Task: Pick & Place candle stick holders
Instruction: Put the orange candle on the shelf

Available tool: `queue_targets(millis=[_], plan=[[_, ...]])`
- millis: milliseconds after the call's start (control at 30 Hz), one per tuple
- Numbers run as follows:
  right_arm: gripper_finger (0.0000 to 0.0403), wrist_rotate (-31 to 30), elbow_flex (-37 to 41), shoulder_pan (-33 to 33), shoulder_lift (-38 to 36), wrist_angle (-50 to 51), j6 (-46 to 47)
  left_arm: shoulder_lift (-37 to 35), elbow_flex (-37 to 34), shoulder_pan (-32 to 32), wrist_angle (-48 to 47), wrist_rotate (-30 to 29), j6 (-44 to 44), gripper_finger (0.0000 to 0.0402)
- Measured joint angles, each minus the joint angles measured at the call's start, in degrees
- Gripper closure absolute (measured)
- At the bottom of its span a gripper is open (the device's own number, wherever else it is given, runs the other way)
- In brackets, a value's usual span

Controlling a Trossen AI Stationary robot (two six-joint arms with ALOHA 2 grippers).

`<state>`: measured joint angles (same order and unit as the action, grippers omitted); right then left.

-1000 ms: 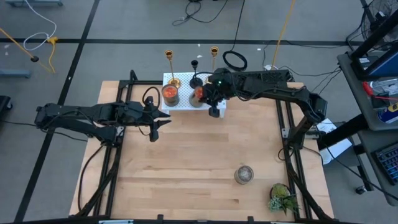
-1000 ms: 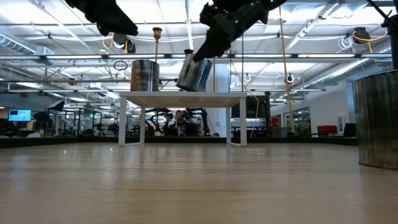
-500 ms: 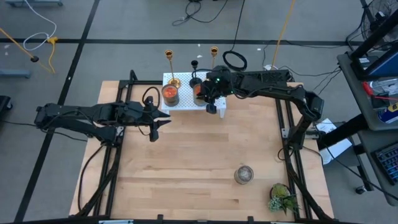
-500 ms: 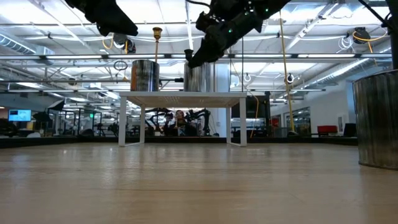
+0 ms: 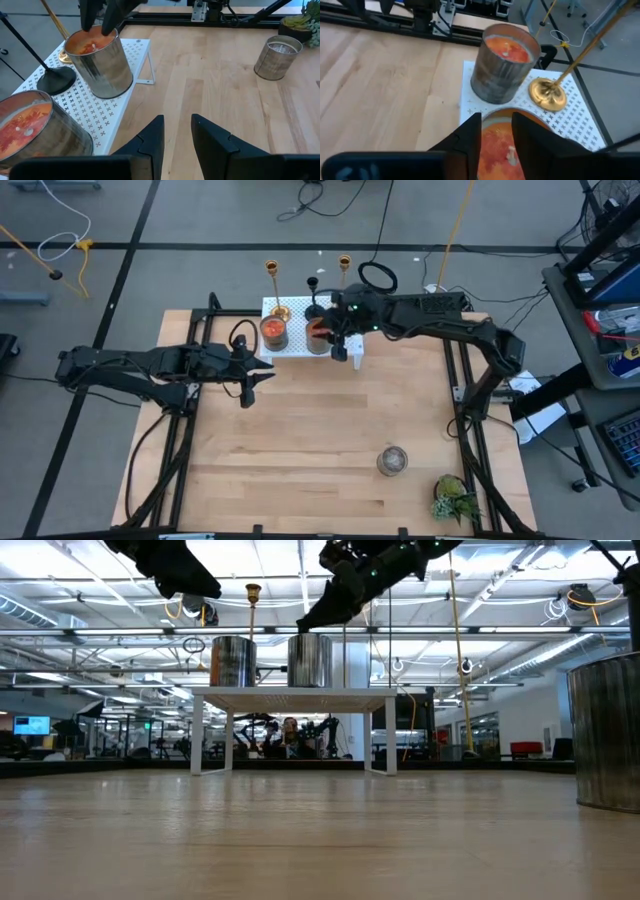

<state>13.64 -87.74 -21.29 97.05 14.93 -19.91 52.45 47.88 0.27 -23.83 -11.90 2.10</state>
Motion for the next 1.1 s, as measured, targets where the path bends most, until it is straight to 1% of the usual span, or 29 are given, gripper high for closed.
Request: queue_targets(millis=[167,267,400,467,533,600,667,833,967,1100], plan=[[0.0271,0.0,0.0,0.1,-2.7,1.6,1.9,0.0,0.0,0.0,0.0,0.0,1.1,0.0298],[0.0266,0.0,0.0,0.5,-3.6,5.8,3.6,0.0,0.0,0.0,-0.1,0.0,1.1,0.0298],[0.0269,-0.5,0.1,1.6,-4.3,13.8,6.5,0.0,0.0,0.0,-0.3,0.0,1.1,0.0298],[0.027,-3.6,0.0,2.5,-4.5,17.1,7.2,0.0,0.0,0.0,-0.4,0.0,1.2,0.0298],[0.027,-8.7,1.1,3.4,-4.4,17.6,7.3,0.0,0.0,0.0,-0.4,0.0,1.2,0.0298],[0.027,-12.3,3.5,4.1,-4.4,15.3,7.4,0.0,0.0,0.0,-0.4,0.0,1.2,0.0298],[0.027,-13.6,6.2,4.3,-4.3,10.8,8.3,0.0,0.0,0.0,-0.4,0.0,1.2,0.0298],[0.027,-13.8,13.5,3.7,-4.3,-3.2,10.2,0.0,0.0,0.0,-0.4,0.0,1.2,0.0298],[0.027,-13.8,16.8,2.9,-4.3,-12.5,10.1,0.0,0.0,0.0,-0.4,0.0,1.2,0.0298],[0.027,-13.6,18.2,1.9,-4.4,-17.0,9.5,0.0,0.0,0.0,-0.3,0.0,1.2,0.0298]])
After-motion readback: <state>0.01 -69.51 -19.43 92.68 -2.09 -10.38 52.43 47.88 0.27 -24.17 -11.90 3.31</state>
